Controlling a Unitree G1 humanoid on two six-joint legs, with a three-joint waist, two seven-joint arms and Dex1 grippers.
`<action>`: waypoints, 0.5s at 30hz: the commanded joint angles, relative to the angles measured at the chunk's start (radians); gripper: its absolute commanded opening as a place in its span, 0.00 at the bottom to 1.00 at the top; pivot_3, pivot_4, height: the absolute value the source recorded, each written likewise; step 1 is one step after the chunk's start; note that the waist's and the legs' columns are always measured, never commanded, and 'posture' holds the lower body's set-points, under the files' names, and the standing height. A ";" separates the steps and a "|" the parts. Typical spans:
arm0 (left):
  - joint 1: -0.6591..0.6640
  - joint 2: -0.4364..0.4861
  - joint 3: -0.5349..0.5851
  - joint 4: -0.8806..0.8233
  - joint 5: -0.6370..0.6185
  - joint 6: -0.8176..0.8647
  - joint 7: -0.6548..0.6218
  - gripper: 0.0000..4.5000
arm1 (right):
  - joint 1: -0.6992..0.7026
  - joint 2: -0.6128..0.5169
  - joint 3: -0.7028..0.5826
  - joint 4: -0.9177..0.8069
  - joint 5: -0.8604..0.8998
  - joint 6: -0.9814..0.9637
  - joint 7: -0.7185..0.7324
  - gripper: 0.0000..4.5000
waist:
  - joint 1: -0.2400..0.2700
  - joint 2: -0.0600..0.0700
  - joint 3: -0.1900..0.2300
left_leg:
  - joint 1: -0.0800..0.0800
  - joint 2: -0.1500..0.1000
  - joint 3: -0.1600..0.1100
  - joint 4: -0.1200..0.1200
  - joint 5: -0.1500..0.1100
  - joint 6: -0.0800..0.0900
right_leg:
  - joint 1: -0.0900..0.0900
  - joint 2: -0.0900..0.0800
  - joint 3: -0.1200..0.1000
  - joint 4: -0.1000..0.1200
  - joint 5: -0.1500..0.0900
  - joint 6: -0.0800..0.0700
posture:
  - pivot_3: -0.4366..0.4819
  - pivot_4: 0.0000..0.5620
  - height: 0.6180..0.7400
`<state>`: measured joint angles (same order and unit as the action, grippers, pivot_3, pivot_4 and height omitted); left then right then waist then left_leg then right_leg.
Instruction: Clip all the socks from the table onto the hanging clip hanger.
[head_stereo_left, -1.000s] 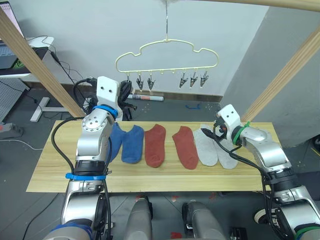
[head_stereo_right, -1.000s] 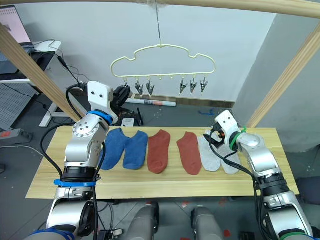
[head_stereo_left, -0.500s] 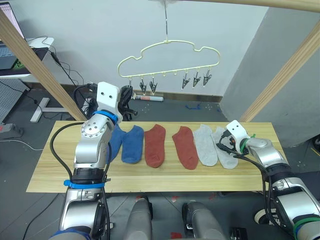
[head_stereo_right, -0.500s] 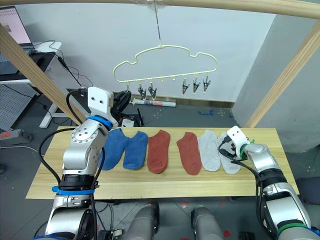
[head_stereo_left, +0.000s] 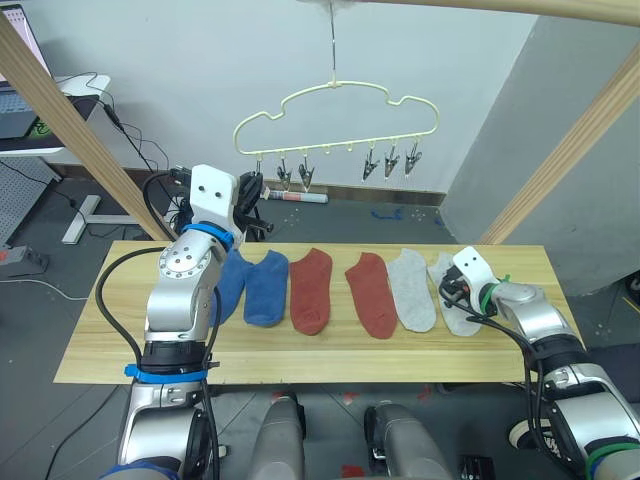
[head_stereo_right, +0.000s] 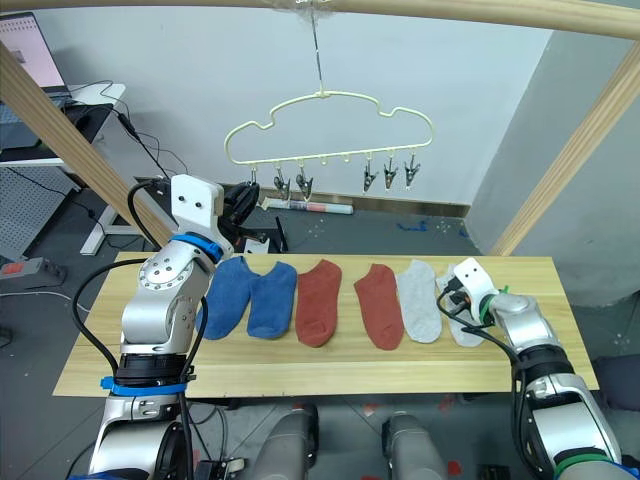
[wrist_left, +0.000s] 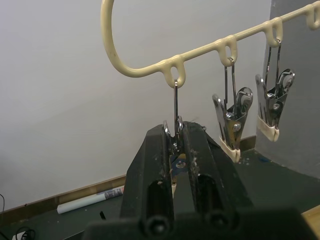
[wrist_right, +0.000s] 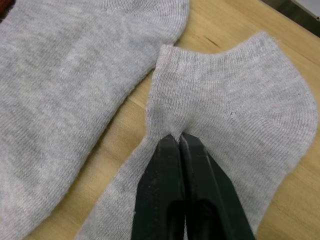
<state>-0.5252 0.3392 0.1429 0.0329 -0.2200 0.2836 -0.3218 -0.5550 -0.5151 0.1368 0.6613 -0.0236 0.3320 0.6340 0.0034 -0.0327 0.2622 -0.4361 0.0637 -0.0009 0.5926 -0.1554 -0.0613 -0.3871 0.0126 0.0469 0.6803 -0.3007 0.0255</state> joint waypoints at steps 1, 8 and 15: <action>0.000 0.005 0.009 -0.015 -0.001 0.003 0.004 0.02 | 0.048 -0.014 -0.015 -0.055 0.012 0.045 0.031 0.00 | 0.000 0.000 0.000 | 0.000 0.000 0.000 0.000 0.000 0.000 | 0.000 0.000 0.000 0.000 0.000 0.000 | 0.60 0.47 1.00; -0.006 0.008 0.009 -0.002 0.000 -0.004 -0.001 0.02 | 0.212 -0.166 0.068 -0.359 -0.032 0.075 0.207 0.00 | 0.004 0.000 0.000 | 0.000 0.000 0.000 0.000 0.000 0.000 | 0.000 0.000 0.000 0.000 0.000 0.000 | 0.59 0.47 1.00; -0.010 0.003 0.006 0.014 0.002 -0.015 -0.003 0.02 | 0.244 -0.188 0.007 -0.448 0.004 0.129 0.189 0.27 | -0.005 0.000 0.000 | 0.000 0.001 0.000 0.000 0.000 -0.001 | -0.001 0.001 0.000 0.000 0.000 0.000 | 0.59 0.47 1.00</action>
<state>-0.5328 0.3380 0.1422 0.0496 -0.2196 0.2781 -0.3226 -0.3153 -0.6968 0.1764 0.2439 -0.0394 0.4444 0.8257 -0.0013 -0.0324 0.2624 -0.4359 0.0642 -0.0008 0.5926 -0.1554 -0.0621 -0.3879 0.0131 0.0472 0.6804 -0.3009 0.0259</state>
